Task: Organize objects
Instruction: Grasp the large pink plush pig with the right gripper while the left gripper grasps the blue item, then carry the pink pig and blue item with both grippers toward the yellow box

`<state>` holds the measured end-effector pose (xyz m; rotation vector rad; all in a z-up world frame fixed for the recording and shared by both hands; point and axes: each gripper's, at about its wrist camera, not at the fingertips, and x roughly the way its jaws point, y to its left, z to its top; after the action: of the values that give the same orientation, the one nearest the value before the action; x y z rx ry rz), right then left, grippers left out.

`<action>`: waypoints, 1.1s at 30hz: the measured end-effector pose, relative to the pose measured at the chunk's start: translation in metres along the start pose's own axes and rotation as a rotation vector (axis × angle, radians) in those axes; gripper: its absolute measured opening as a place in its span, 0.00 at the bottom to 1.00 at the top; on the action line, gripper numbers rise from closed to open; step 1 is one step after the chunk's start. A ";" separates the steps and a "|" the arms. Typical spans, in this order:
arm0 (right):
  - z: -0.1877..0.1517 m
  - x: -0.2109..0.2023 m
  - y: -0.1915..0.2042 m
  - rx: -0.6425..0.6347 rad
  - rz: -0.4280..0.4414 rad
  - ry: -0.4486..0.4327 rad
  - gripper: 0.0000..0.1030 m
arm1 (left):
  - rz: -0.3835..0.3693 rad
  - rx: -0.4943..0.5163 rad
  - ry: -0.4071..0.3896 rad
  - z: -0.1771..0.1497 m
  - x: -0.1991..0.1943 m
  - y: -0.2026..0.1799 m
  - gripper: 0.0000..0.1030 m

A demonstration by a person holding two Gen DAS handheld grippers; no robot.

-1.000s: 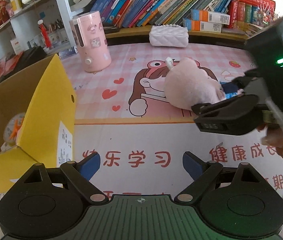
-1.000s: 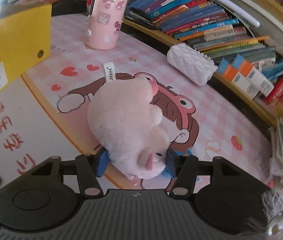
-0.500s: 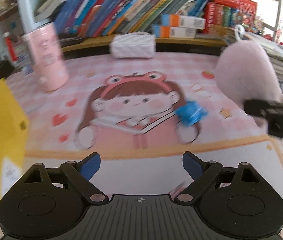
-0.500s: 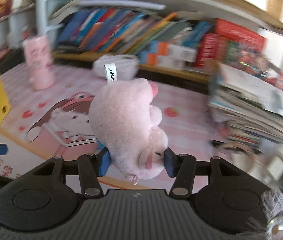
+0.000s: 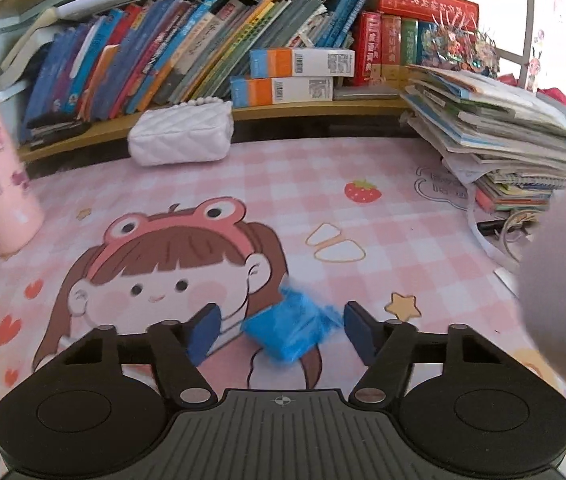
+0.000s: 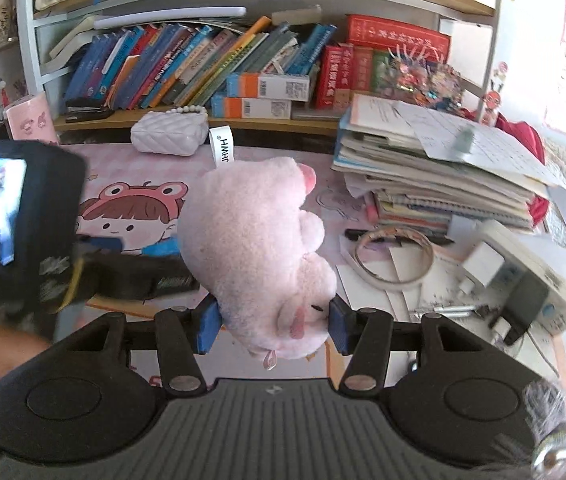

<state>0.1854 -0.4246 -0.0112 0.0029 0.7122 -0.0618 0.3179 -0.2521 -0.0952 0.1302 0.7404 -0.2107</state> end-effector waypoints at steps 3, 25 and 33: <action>-0.001 -0.006 -0.004 0.001 -0.019 0.001 0.49 | -0.035 0.010 0.023 0.000 0.010 -0.003 0.33; -0.006 -0.029 0.059 0.006 0.102 -0.025 0.50 | 0.013 -0.103 -0.053 -0.050 -0.157 0.089 0.28; -0.031 -0.046 0.123 -0.013 0.186 0.075 0.50 | 0.088 -0.217 -0.046 -0.097 -0.212 0.143 0.28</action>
<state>0.1378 -0.2985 -0.0065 0.0590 0.7844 0.1218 0.1358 -0.0641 -0.0153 -0.0487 0.7051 -0.0487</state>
